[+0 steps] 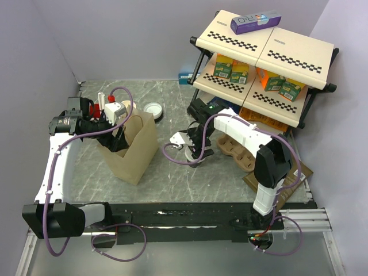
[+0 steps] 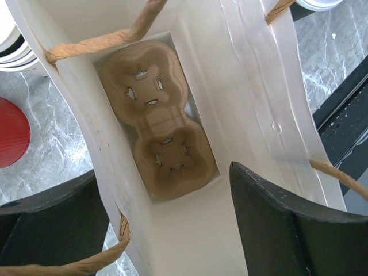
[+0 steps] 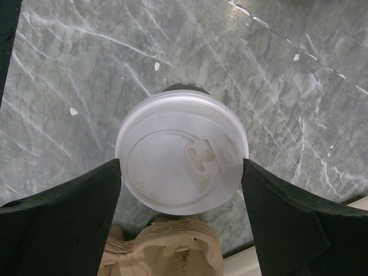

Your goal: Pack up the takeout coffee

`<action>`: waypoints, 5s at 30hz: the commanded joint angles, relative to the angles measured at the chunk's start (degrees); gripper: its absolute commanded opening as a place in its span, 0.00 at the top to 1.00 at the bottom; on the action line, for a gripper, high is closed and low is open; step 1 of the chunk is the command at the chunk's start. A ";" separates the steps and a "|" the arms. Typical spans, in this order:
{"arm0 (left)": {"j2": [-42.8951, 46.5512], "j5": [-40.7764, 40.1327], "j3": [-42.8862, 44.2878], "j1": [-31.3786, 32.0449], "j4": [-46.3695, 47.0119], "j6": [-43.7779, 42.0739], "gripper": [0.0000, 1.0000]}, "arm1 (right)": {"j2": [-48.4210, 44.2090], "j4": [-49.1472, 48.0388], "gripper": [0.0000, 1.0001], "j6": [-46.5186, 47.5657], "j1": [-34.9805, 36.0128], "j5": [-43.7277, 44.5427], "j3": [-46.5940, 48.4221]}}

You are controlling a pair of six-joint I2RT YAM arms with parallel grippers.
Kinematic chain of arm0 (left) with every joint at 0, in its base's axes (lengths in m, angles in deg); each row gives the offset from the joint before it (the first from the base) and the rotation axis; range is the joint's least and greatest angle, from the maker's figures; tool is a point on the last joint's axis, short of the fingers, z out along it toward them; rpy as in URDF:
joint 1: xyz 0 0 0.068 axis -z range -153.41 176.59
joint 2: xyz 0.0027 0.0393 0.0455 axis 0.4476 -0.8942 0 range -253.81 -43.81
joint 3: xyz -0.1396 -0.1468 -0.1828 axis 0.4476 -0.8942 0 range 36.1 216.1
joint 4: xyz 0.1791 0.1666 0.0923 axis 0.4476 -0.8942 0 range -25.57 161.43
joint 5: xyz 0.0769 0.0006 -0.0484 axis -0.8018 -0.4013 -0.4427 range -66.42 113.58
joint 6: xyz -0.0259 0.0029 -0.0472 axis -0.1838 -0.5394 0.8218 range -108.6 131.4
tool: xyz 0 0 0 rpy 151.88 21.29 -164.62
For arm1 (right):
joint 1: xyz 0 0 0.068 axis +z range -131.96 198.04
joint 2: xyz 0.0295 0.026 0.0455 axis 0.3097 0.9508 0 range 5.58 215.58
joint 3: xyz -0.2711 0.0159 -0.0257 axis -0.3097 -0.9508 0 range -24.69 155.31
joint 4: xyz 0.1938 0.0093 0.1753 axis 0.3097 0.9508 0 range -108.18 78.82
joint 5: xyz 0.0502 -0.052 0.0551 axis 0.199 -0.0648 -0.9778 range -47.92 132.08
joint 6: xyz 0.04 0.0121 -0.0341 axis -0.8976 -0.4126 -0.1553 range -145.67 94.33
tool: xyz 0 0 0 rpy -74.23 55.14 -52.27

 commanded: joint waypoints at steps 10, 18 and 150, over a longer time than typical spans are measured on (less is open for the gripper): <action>0.06 1.00 0.31 -0.12 0.86 1.07 0.18 | -1.48 -3.29 0.16 -0.72 1.37 2.99 -2.91; -0.11 1.97 0.84 -0.12 1.21 1.33 0.18 | -1.22 -1.18 0.35 -2.39 1.37 2.29 -0.89; -7.76 -31.87 9.55 35.04 30.83 7.13 0.99 | -25.57 -23.15 1.00 -31.83 6.91 3.16 4.56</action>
